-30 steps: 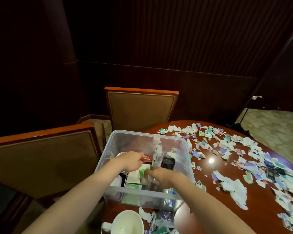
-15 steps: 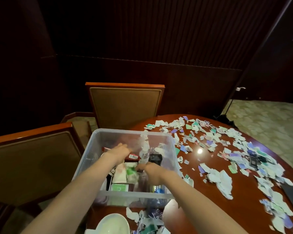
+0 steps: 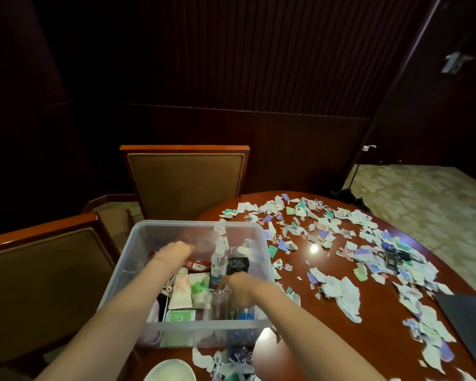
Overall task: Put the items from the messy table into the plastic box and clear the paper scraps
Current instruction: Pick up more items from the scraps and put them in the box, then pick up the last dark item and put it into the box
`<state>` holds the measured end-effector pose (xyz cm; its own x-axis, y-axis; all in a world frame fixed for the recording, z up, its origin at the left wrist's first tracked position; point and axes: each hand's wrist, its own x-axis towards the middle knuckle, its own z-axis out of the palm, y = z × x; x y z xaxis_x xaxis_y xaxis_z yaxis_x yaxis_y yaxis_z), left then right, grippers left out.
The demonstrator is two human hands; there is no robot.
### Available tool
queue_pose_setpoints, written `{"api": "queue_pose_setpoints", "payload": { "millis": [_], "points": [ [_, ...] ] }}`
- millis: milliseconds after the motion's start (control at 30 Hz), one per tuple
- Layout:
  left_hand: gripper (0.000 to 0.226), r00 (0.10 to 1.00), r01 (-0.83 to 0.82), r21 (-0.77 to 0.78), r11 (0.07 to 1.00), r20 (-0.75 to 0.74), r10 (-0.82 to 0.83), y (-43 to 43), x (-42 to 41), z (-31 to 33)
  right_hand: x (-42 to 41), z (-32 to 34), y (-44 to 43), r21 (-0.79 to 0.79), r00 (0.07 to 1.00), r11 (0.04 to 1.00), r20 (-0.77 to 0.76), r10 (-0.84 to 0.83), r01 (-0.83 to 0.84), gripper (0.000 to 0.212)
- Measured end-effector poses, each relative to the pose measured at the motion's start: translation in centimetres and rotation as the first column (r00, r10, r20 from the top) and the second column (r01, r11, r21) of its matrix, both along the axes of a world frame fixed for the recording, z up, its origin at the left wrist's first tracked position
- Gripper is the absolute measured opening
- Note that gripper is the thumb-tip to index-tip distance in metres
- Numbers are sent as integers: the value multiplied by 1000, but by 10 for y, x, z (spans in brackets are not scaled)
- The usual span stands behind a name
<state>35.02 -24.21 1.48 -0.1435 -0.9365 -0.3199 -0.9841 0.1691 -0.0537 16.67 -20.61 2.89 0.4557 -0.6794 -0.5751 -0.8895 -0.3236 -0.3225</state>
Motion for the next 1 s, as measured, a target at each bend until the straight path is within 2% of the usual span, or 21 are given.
{"api": "queue_pose_setpoints", "payload": {
  "millis": [133,267,433,600,767,1000],
  "points": [
    [52,998,-17,-64,998,-57,13,6,1,13,-5,7,1,-40,999,999,15,-32,33,54],
    [40,992,-36,-77,996,-123,26,18,-6,33,-5,20,8,-125,999,991,34,-36,40,41],
    [28,964,-48,-120,992,-266,14,30,-21,62,-14,42,20,-209,979,969,179,-96,133,35],
    [25,902,-82,-219,972,-431,-21,40,-45,92,-28,61,32,-230,898,918,382,-220,323,30],
    [26,834,-97,-236,967,-549,-51,45,-81,108,-62,69,40,-237,815,852,489,-310,466,30],
    [23,777,-7,-159,987,-622,-95,48,-154,109,-137,63,44,-252,759,754,465,-456,607,29]
  ]
}}
